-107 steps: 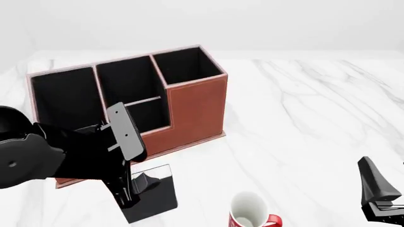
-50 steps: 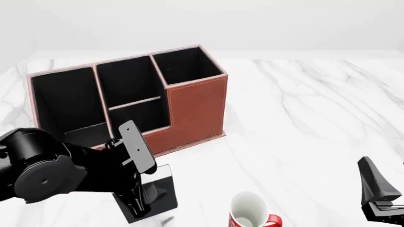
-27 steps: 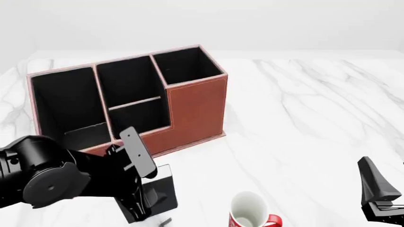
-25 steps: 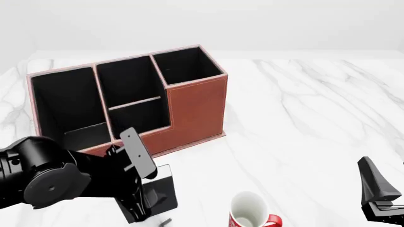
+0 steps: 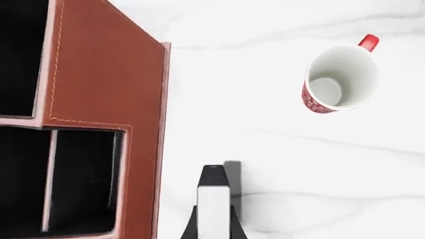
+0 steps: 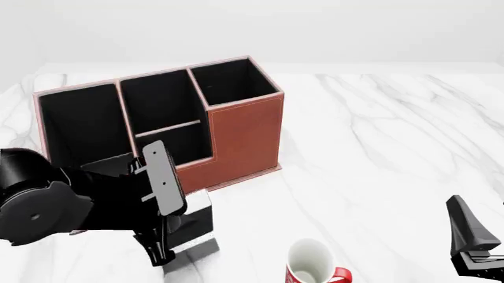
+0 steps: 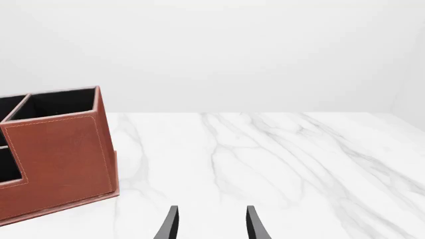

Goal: Pick up the book and place it in the front compartment of the caddy.

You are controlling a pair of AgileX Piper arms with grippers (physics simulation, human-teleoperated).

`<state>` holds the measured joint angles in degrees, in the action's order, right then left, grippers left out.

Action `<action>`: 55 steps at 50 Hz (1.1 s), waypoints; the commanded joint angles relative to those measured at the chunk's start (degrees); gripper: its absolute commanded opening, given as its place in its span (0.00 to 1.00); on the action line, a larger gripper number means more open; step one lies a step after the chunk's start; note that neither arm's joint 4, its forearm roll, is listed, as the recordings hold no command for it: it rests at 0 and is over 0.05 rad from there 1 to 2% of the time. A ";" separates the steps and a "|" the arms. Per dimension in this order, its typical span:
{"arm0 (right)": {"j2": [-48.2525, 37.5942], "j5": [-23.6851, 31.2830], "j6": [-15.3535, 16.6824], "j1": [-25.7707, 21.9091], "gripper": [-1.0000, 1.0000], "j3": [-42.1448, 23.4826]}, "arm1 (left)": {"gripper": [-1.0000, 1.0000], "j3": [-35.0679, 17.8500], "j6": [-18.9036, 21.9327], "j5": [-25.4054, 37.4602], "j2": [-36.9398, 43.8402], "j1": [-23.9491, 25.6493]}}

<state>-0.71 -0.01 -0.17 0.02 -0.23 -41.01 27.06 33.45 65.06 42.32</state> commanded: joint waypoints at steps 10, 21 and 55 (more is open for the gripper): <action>0.06 -0.02 0.03 0.00 1.00 0.02 | 0.00 -14.18 9.47 11.30 -1.91 -2.76; 0.11 -0.02 0.05 0.00 1.00 0.02 | 0.00 -20.23 14.26 12.96 1.95 -8.80; 0.11 -0.01 0.05 0.01 1.00 0.02 | 0.00 -35.88 19.47 11.58 12.14 -18.00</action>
<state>-0.71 -0.01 -0.17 0.02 -0.23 -73.64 44.63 45.16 78.30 27.01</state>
